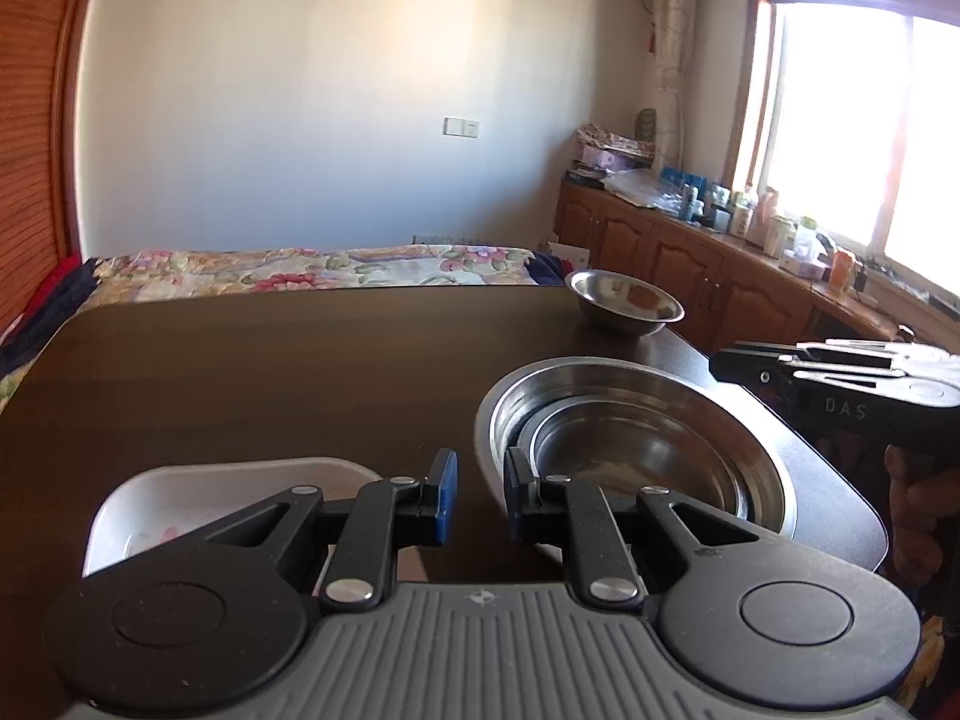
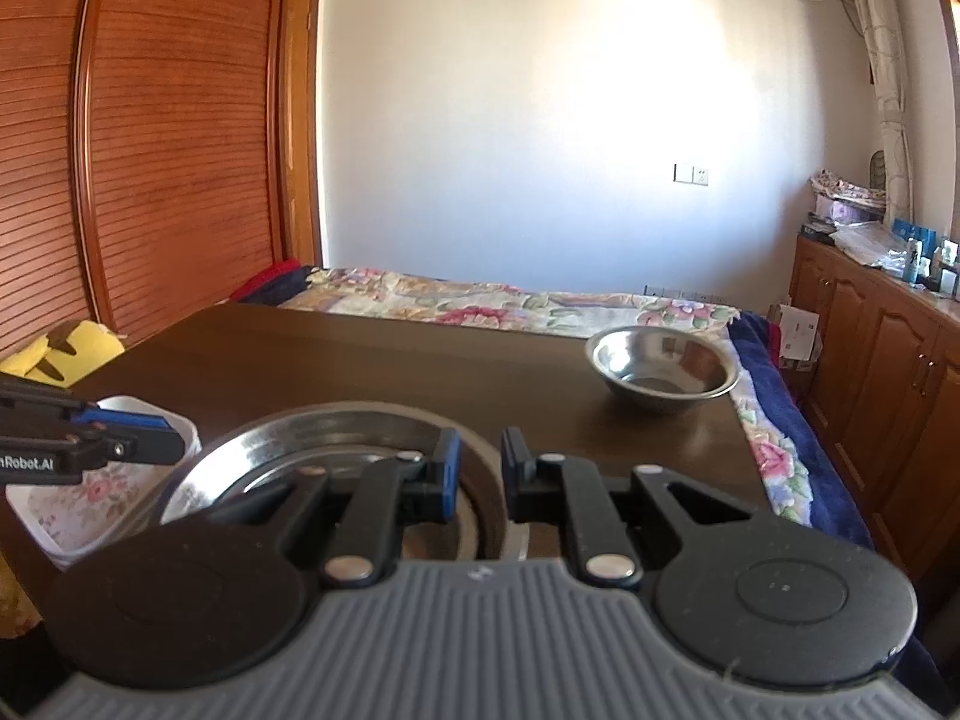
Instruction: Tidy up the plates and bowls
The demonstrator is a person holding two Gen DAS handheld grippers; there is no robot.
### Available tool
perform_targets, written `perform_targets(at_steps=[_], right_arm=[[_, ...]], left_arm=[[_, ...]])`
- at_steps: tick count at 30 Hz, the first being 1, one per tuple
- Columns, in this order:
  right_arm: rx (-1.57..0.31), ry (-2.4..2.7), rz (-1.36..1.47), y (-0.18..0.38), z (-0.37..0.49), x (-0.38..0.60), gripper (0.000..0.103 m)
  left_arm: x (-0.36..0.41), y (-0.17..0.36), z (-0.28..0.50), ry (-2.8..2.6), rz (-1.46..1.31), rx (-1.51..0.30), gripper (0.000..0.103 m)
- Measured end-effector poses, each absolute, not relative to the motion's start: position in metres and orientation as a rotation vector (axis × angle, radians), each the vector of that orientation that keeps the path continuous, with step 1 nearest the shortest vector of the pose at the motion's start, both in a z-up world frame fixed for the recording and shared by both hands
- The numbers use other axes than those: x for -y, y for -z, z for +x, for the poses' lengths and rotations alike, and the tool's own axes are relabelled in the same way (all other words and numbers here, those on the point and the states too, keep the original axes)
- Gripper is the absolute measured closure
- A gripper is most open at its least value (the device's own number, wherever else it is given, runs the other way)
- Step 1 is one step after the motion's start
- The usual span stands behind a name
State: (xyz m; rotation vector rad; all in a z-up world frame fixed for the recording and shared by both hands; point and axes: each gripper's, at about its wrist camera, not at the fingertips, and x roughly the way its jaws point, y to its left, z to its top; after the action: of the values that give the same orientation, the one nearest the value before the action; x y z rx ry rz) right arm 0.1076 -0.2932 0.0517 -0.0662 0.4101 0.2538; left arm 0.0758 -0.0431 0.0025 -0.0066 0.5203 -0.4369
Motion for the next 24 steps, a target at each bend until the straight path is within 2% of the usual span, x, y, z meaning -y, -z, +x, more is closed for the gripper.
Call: perform_targets(at_steps=[11, 12, 15, 16, 24], right_arm=[[-0.365, -0.178, -0.082, -0.071, 0.141, 0.334, 0.086], [-0.366, -0.173, -0.086, -0.071, 0.145, 0.337, 0.085], [-0.370, -0.154, -0.092, -0.069, 0.160, 0.348, 0.066], [-0.371, -0.152, -0.093, -0.068, 0.164, 0.350, 0.064], [-0.386, -0.148, -0.095, -0.060, 0.194, 0.364, 0.064]], left_arm=[[0.079, -0.040, 0.121, 0.494, 0.077, -0.486, 0.085], [0.082, -0.042, 0.126, 0.502, 0.077, -0.489, 0.085], [0.092, -0.050, 0.144, 0.539, 0.057, -0.502, 0.085], [0.096, -0.052, 0.148, 0.545, 0.059, -0.504, 0.085], [0.126, -0.061, 0.182, 0.564, 0.120, -0.512, 0.081]])
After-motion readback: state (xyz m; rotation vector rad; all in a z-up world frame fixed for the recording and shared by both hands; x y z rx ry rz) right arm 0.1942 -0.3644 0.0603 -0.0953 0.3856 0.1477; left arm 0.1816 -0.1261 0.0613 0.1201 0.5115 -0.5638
